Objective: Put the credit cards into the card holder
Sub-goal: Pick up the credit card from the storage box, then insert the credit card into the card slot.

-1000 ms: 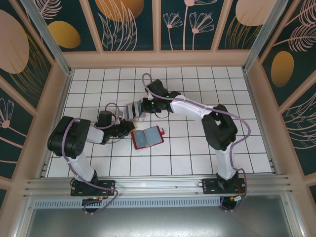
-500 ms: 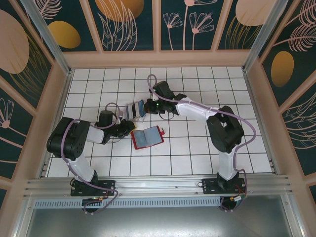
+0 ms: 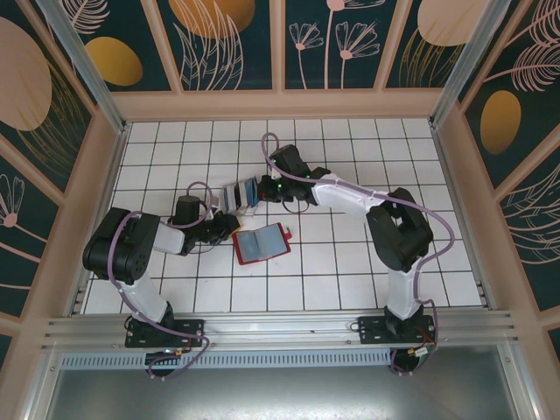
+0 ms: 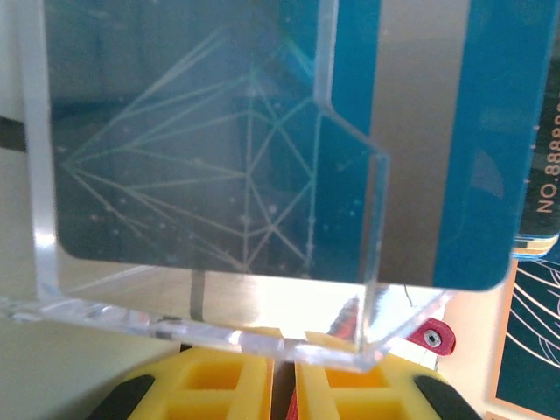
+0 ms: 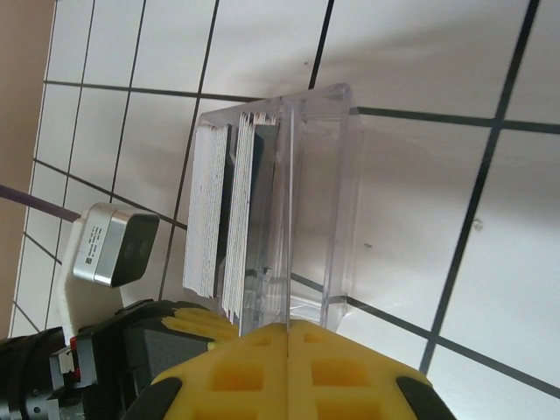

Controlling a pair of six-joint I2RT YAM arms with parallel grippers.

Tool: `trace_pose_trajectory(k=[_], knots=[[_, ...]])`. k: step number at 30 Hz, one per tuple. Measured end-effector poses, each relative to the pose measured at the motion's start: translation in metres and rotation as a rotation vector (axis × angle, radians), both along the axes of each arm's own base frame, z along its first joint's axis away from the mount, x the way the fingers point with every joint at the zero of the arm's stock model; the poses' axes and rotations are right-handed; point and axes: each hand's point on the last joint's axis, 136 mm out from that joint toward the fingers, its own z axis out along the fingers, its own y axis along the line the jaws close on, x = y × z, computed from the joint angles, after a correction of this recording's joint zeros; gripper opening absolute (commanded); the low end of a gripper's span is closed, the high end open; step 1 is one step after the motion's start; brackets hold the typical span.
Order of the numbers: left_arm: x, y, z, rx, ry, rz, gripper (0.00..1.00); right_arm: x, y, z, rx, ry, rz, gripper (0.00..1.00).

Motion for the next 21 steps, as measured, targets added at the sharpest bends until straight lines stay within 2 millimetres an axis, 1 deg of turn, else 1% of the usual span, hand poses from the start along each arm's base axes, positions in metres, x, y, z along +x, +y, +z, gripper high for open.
trace_pose_trajectory(k=[5, 7, 9, 12, 16, 18, 21], knots=[[0.0, -0.001, 0.001, -0.003, 0.0, -0.004, 0.18, -0.004, -0.015, 0.01, -0.024, -0.027, -0.023, 0.0], [0.0, -0.001, 0.001, -0.004, -0.001, -0.004, 0.18, -0.006, -0.019, 0.011, -0.031, -0.033, -0.025, 0.0], [0.0, -0.001, 0.001, -0.005, -0.001, -0.006, 0.2, -0.013, -0.027, 0.009, -0.042, -0.028, -0.024, 0.0], [0.0, -0.001, 0.002, -0.005, -0.006, -0.01, 0.24, -0.029, -0.038, 0.007, -0.055, -0.024, 0.0, 0.0], [0.001, -0.004, 0.006, -0.013, -0.012, -0.027, 0.32, -0.059, -0.051, 0.006, -0.02, 0.002, 0.071, 0.0], [0.001, -0.004, 0.007, -0.014, -0.015, -0.03, 0.32, -0.072, -0.054, 0.002, 0.021, 0.034, 0.114, 0.0], [0.0, -0.004, 0.008, -0.016, -0.015, -0.034, 0.31, -0.089, -0.053, -0.012, 0.078, 0.092, 0.179, 0.0]])
